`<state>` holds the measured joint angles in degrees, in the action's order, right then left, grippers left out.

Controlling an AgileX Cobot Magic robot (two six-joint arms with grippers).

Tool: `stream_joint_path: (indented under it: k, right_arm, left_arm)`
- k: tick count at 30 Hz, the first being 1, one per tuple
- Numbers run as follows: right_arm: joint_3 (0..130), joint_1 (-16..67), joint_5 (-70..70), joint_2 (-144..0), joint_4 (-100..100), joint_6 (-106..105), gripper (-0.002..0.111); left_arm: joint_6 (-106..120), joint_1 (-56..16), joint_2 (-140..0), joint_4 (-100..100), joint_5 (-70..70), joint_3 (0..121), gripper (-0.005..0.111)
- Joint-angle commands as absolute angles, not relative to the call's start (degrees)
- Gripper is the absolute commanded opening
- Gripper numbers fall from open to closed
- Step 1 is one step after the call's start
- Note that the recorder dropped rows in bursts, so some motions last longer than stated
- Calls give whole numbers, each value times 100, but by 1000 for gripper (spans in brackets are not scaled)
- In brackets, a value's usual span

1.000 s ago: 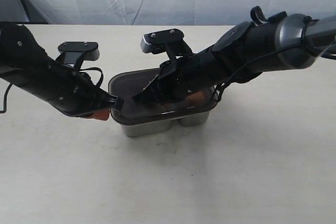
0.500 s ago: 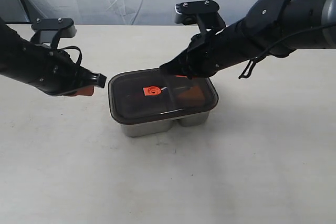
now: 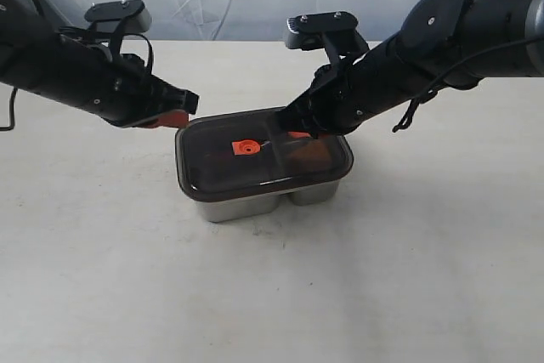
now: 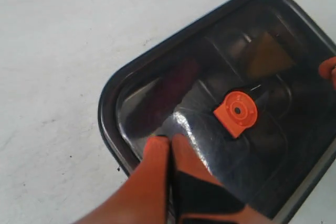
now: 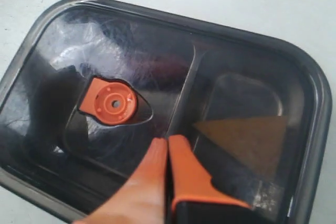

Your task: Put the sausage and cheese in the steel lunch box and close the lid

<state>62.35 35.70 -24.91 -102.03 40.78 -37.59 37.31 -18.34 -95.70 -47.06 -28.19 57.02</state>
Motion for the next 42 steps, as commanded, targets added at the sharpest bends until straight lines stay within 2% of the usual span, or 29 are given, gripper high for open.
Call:
stream_joint_path:
  k: [1, 15, 30, 42]
  right_arm:
    - [6261, 3534, -2531, -10150, 4026, -3697, -1]
    - [6261, 3534, -2733, -10948, 3889, -3399, -1]
    - [6261, 3534, -2805, -11058, 3877, -3257, -1]
    - [6261, 3534, -2524, -10747, 3738, -3117, -1]
  left_arm:
    - [4121, -1829, -9934, -5170, -3000, 5827, 0]
    - [4264, -1829, -10337, -5203, -3244, 5827, 0]
    - [4265, -1829, -10665, -5223, -3352, 5814, 0]
    - [4353, -1829, -9791, -5176, -4067, 5814, 0]
